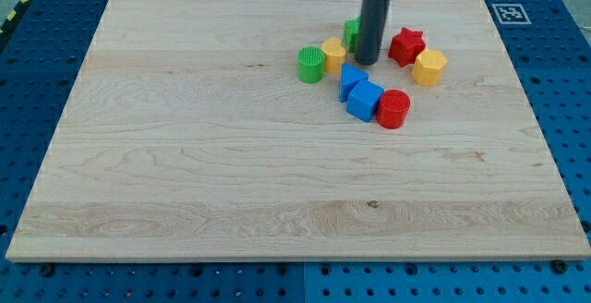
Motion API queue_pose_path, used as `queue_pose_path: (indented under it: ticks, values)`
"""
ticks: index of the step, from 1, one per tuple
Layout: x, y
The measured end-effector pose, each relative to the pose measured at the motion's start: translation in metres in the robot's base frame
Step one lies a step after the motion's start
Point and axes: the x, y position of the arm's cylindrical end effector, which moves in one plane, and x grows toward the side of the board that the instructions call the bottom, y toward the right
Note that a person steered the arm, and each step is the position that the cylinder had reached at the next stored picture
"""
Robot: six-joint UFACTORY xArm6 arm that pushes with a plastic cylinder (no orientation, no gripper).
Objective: Move the yellow heart towards the top left
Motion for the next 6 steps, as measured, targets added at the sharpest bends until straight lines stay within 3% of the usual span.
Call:
queue_pose_path:
  ticks: [4, 6]
  values:
    - [-0.004, -0.015]
    - [-0.006, -0.053]
